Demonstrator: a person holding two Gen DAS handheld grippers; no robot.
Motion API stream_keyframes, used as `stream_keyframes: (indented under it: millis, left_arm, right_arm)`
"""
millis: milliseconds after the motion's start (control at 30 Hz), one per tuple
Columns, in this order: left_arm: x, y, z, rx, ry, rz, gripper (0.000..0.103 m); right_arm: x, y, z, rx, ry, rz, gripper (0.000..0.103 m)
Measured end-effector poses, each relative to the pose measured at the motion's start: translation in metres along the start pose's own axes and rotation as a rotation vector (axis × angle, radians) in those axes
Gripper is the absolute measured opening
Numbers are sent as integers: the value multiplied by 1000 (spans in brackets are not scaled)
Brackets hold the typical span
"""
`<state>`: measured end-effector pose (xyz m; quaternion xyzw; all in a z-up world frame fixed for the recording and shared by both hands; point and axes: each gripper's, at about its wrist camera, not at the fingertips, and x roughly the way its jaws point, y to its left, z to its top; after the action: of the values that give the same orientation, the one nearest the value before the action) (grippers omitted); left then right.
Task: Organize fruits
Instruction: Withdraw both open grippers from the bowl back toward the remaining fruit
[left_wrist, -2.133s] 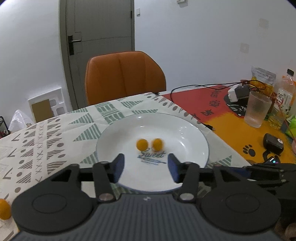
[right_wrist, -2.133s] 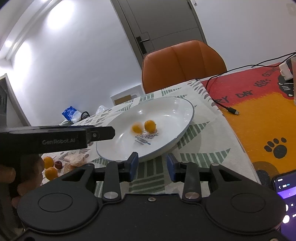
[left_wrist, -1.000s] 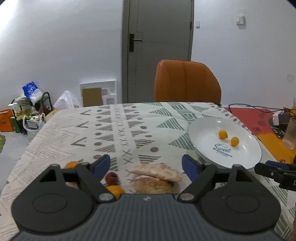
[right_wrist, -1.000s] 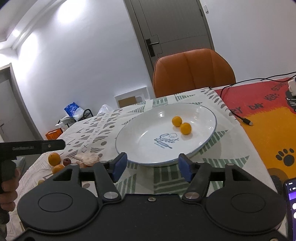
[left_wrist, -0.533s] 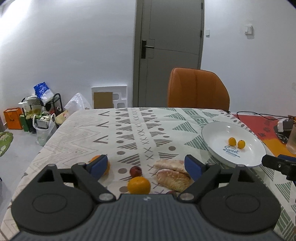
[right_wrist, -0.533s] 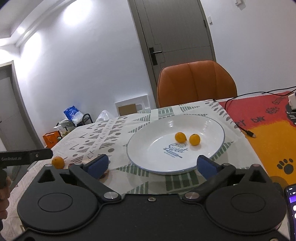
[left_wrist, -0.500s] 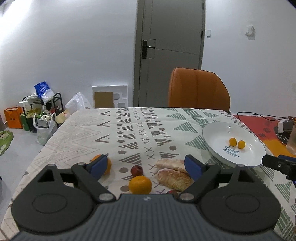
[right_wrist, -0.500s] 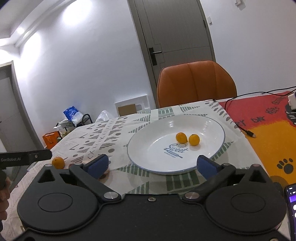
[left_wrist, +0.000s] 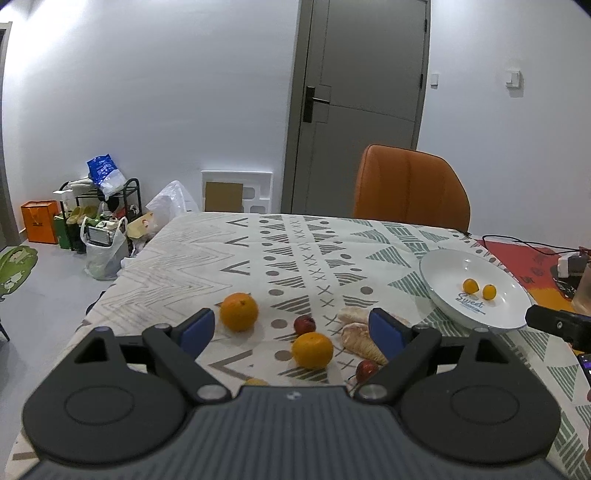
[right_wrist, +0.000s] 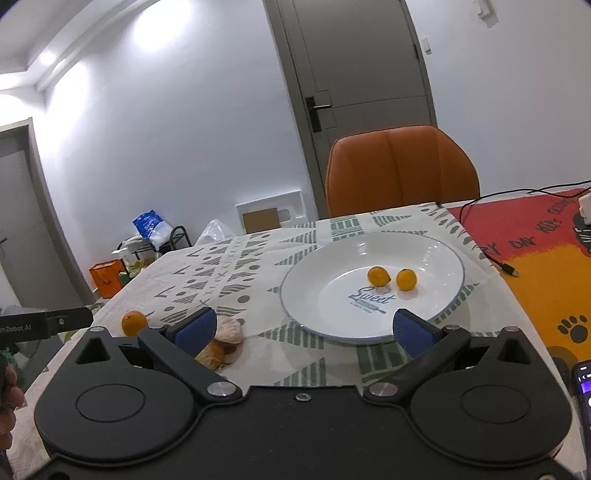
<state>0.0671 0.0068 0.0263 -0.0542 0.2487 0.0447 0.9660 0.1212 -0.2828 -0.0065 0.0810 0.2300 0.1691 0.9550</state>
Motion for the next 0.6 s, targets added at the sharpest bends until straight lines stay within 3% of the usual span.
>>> stream_keyframes:
  millis: [600]
  left_arm:
    - [-11, 28, -18, -39, 27, 18, 89]
  right_arm:
    - [4, 30, -8, -36, 24, 67, 103]
